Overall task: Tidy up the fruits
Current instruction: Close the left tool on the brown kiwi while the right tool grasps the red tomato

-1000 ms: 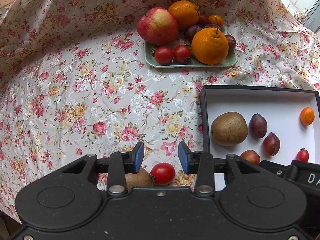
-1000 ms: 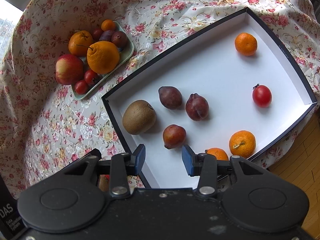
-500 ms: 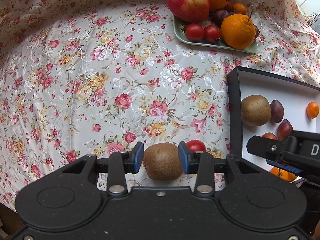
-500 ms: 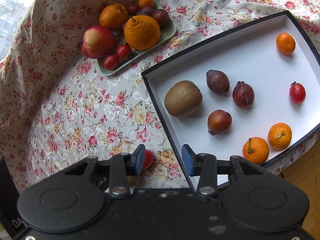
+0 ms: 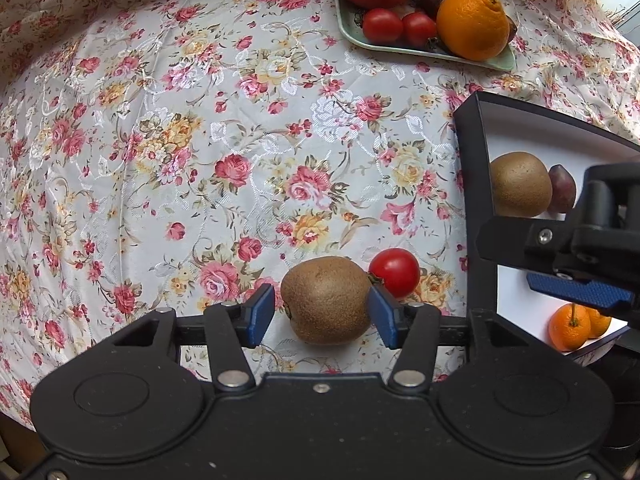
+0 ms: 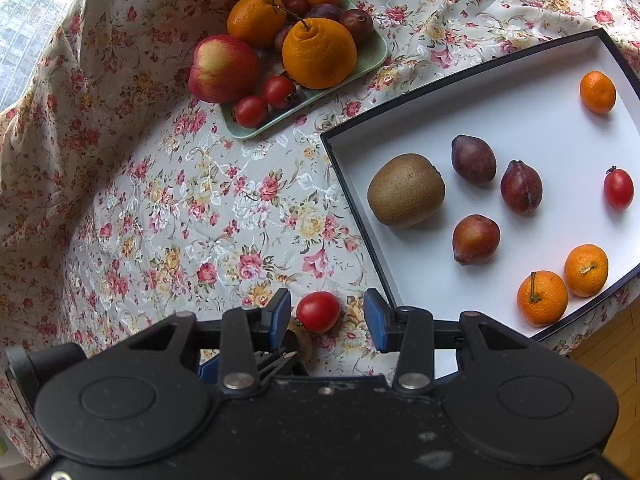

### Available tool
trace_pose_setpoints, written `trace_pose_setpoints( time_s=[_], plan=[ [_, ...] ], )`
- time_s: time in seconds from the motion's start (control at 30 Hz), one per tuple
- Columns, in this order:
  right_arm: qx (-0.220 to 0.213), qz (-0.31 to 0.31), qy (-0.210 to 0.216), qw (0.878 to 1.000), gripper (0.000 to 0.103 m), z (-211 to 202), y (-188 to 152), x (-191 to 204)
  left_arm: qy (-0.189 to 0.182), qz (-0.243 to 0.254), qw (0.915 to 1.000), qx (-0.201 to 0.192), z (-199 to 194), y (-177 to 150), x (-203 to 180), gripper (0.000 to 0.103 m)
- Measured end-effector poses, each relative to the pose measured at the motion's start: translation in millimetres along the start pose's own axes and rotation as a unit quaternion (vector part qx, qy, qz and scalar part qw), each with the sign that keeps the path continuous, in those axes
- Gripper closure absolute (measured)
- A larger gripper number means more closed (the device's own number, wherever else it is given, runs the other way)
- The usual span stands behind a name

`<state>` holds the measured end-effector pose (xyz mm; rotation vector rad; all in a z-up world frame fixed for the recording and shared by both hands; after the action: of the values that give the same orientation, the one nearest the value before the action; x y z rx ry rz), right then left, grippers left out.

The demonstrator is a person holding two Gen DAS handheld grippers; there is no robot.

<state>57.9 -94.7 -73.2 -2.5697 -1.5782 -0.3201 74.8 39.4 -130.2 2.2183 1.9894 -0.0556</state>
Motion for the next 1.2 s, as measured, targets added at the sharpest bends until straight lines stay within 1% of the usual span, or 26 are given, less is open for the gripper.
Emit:
trace_pose_setpoints(
  time_s=[0.13,0.3,0.4,0.7,0.8,0.93,1.07,1.2],
  plan=[
    [-0.002,0.007,-0.003,1.0,0.059,-0.9,1.7,-4.3,0.005,0.004,1.0,0.002,6.5,0.5,-4.3,0.041],
    [0.0,0.013,-0.005,1.0,0.059,0.4,2.0,-6.1,0.01,0.008,0.9999,-0.006,8.7,-1.2,-6.2,0.043],
    [0.003,0.007,-0.01,1.0,0.059,3.6,0.2,-3.3,0.012,-0.01,0.9999,-0.005,7.6,0.9,0.3,0.043],
    [0.021,-0.01,-0.017,1.0,0.059,17.6,-8.1,10.5,0.068,-0.065,0.9954,-0.017,-1.6,12.1,50.7,0.043],
    [0.023,-0.022,-0.025,0.999,0.059,22.8,-11.7,16.7,0.08,-0.08,0.9934,-0.017,-3.5,13.6,66.5,0.043],
    [0.025,-0.043,-0.037,0.998,0.059,31.0,-17.0,24.1,0.072,-0.099,0.9924,-0.011,-4.7,13.1,79.7,0.043],
    [0.026,-0.058,-0.052,0.997,0.059,40.0,-22.2,28.5,0.061,-0.1,0.9931,-0.004,-3.7,13.3,81.7,0.043],
    [0.02,-0.057,-0.066,0.996,0.059,46.8,-25.1,30.5,0.054,-0.1,0.9936,-0.002,-4.3,12.6,84.4,0.043]
  ],
)
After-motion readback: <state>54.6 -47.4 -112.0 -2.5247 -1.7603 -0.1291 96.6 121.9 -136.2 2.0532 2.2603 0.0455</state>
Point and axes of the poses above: each gripper's, at about its wrist camera, not at the fingertips, and z roughly the way its jaws point, x to its left, y to its top, the point moved 8 cm from there along z, roughly the way its jaws point, and after that the axes turned 2 degrees about -y, right-handed, at the moved point
